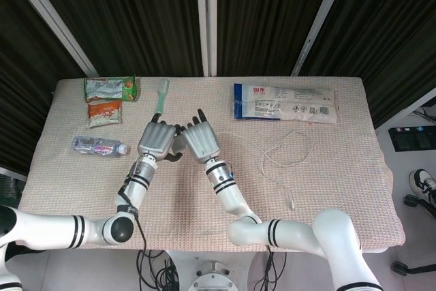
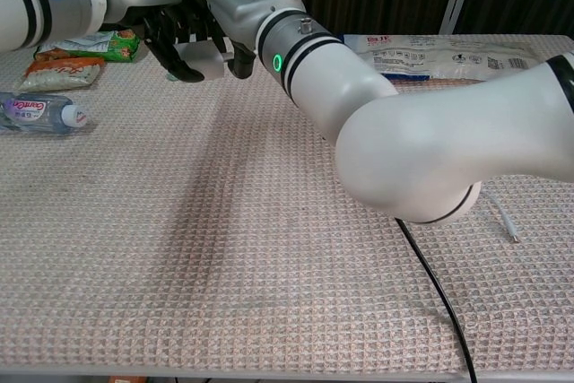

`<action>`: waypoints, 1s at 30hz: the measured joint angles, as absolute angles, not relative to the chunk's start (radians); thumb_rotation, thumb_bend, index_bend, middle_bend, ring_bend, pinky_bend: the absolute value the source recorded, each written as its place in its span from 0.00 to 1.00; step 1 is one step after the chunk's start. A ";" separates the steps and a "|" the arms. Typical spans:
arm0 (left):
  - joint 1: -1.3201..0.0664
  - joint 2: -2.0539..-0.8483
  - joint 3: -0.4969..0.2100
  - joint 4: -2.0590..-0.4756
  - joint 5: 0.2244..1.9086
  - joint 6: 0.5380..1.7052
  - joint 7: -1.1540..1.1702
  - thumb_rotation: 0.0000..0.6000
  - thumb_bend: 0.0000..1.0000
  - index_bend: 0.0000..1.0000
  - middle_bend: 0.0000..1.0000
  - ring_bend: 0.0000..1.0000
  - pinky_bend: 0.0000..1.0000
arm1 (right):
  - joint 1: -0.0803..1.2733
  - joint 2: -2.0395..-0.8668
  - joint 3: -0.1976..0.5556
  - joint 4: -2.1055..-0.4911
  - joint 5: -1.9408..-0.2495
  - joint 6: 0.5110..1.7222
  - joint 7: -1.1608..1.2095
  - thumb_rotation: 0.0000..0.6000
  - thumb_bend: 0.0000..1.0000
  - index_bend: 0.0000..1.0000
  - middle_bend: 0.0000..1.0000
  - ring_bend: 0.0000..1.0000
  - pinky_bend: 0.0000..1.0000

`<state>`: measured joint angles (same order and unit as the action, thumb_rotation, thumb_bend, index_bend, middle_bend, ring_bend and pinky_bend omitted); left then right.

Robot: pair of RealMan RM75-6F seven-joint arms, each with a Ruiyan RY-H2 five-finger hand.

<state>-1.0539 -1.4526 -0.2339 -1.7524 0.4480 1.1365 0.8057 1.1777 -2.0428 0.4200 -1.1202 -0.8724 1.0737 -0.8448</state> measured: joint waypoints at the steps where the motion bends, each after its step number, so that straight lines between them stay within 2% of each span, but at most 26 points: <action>1: -1.055 -1.453 -0.233 -1.751 0.447 1.137 0.805 0.83 0.22 0.47 0.49 0.31 0.10 | 1.177 -2.043 0.420 -1.121 -0.872 1.074 -0.844 1.00 0.34 0.57 0.50 0.29 0.13; 14: -1.066 -1.463 -0.228 -1.740 0.427 1.148 0.816 0.83 0.22 0.47 0.49 0.31 0.11 | 1.170 -2.041 0.425 -1.144 -0.860 1.081 -0.846 1.00 0.33 0.55 0.50 0.29 0.11; 16: -1.067 -1.464 -0.227 -1.738 0.426 1.147 0.815 0.83 0.22 0.47 0.49 0.31 0.11 | 1.169 -2.040 0.424 -1.145 -0.858 1.080 -0.847 1.00 0.33 0.51 0.49 0.29 0.09; 18: -1.066 -1.464 -0.227 -1.737 0.427 1.146 0.812 0.83 0.22 0.47 0.49 0.31 0.11 | 1.166 -2.038 0.422 -1.148 -0.857 1.080 -0.848 1.00 0.28 0.42 0.46 0.26 0.07; 21: -1.065 -1.465 -0.226 -1.733 0.431 1.145 0.806 0.83 0.22 0.47 0.49 0.31 0.11 | 1.160 -2.032 0.421 -1.154 -0.856 1.082 -0.842 1.00 0.12 0.28 0.39 0.21 0.05; 23: -1.064 -1.466 -0.223 -1.729 0.434 1.141 0.803 0.83 0.22 0.47 0.49 0.31 0.11 | 1.155 -2.028 0.421 -1.160 -0.855 1.083 -0.837 1.00 0.05 0.20 0.34 0.17 0.04; 30: -1.054 -1.469 -0.212 -1.715 0.453 1.133 0.784 0.83 0.22 0.47 0.48 0.31 0.11 | 1.133 -2.001 0.415 -1.195 -0.853 1.091 -0.830 1.00 0.00 0.07 0.25 0.11 0.02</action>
<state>-1.0542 -1.4695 -0.2121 -1.7154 0.4533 1.1329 0.7840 1.1327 -2.0007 0.4149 -1.1947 -0.8529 1.0910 -0.8302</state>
